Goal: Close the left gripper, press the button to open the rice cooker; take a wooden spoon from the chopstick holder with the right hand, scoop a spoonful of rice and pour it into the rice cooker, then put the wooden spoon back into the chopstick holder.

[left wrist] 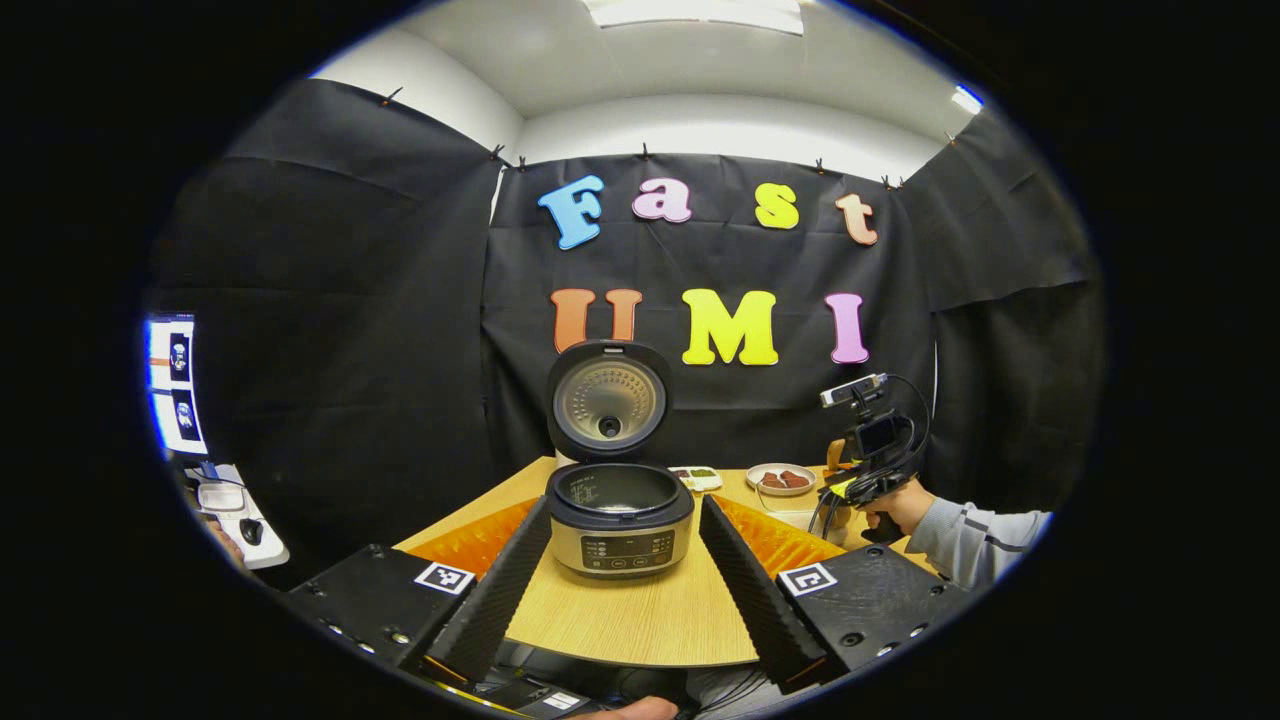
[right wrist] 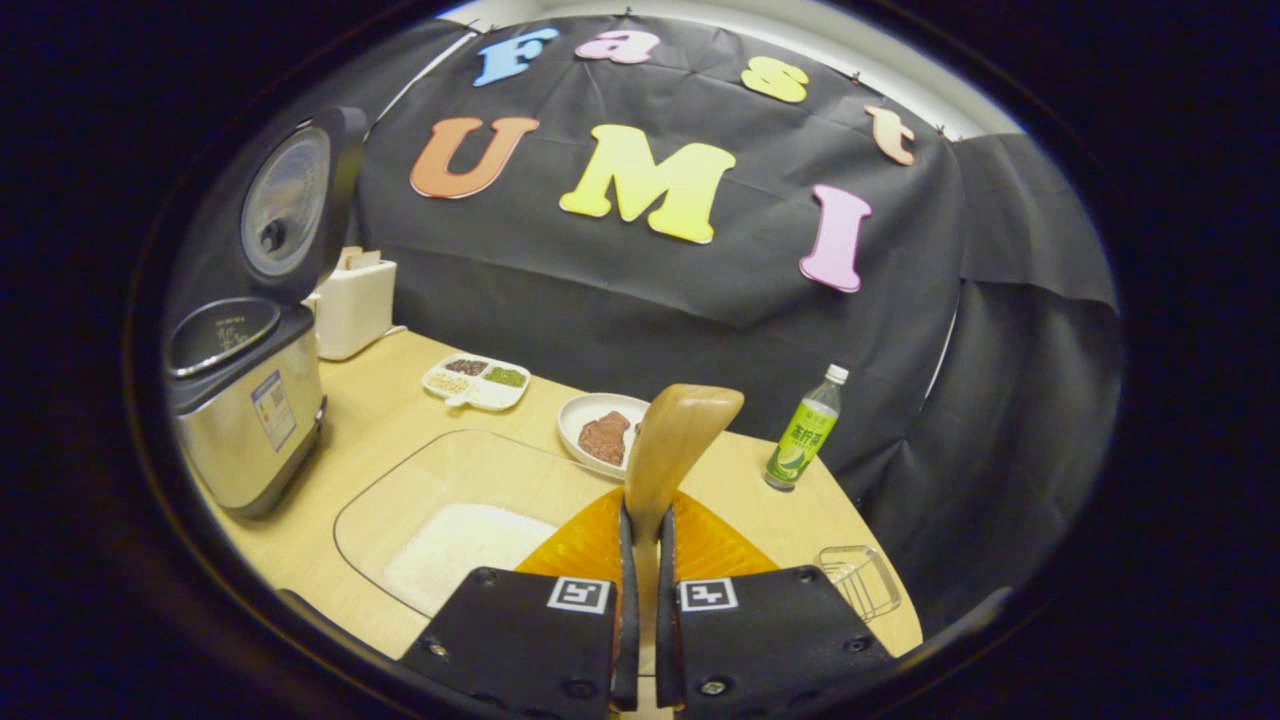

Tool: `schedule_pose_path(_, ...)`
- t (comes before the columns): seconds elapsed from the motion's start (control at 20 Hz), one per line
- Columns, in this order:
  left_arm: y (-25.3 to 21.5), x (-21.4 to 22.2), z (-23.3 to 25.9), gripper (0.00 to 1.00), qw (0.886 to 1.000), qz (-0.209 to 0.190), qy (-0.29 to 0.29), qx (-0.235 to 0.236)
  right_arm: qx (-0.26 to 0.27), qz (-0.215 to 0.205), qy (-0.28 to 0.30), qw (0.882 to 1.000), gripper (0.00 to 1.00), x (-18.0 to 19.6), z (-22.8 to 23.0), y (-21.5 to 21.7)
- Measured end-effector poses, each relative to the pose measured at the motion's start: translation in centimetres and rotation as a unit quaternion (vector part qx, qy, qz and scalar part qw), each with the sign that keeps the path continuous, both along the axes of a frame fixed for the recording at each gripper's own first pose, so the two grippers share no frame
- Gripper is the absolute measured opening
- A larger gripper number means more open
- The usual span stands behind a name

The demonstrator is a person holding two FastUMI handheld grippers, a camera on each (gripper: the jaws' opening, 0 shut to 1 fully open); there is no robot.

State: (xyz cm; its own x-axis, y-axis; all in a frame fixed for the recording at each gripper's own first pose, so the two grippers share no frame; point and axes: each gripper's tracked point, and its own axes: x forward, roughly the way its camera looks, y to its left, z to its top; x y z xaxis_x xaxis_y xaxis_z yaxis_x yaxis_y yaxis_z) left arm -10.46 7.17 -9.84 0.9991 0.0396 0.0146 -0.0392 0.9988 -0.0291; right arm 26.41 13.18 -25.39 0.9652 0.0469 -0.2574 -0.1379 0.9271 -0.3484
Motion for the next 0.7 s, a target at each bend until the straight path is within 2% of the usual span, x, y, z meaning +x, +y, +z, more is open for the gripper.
schedule_pose_path(0.2, 1.0, 0.1, -0.2, 0.95, 1.0, 0.009, 0.001, -0.003, 0.069, 0.005, 0.05, 0.996, 0.12, -2.2, -1.5, 1.9)
schedule_pose_path(0.5, 1.2, -0.1, -0.6, 0.95, 1.0, 0.008, 0.003, -0.015, 0.141, -0.009, 0.074, 0.987, 0.12, -3.8, -1.8, 3.6)
schedule_pose_path(0.7, 2.0, 0.1, -0.9, 0.95, 1.0, 0.027, 0.003, -0.007, 0.178, -0.005, 0.085, 0.98, 0.12, -4.4, -1.9, 5.0)
